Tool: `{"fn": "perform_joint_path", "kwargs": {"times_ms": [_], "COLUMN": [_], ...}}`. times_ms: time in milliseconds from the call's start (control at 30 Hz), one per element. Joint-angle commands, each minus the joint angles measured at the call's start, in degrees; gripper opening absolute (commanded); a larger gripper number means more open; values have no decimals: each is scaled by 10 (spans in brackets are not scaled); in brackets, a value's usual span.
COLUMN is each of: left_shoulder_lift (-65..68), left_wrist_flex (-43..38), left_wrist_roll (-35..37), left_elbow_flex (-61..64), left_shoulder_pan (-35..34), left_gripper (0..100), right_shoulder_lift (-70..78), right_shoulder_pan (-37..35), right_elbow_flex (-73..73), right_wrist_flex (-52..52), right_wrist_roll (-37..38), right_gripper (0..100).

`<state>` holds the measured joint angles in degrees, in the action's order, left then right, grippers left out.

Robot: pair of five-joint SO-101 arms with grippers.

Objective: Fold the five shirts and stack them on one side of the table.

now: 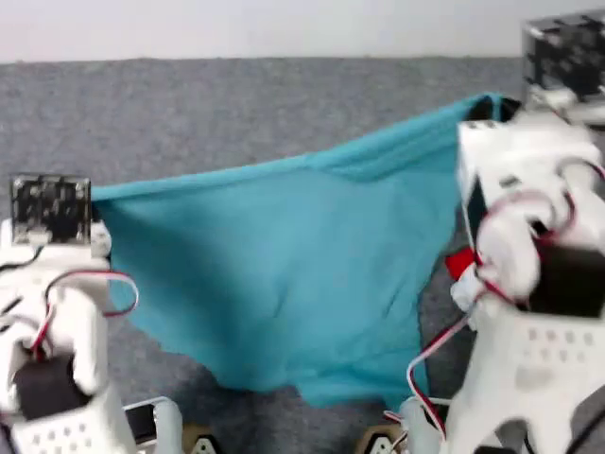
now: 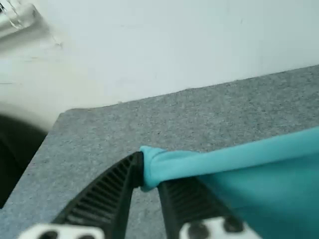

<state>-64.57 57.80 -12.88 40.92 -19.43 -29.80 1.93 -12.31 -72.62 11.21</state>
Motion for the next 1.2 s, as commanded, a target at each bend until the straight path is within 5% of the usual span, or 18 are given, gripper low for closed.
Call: {"fn": "perform_joint_path", "kwargs": {"times_ms": [0,500,1167], "left_shoulder_lift": [35,181,719], "left_wrist_flex": [-140,-451,-458], "left_wrist_roll": [-6,-5,-5], "left_elbow_flex": [87,129,-214], "left_shoulder_pan": [-1,-1,69], "left_gripper": [12,12,12], "right_shoulder_lift": [53,254,370], "right_shoulder_pan": [-19,-41,-15], "right_elbow_flex": [10,-79,-158], "right_wrist_flex": [58,213,212], "right_wrist_roll": [-3,18,19], "right_gripper": [9,9,9]}}
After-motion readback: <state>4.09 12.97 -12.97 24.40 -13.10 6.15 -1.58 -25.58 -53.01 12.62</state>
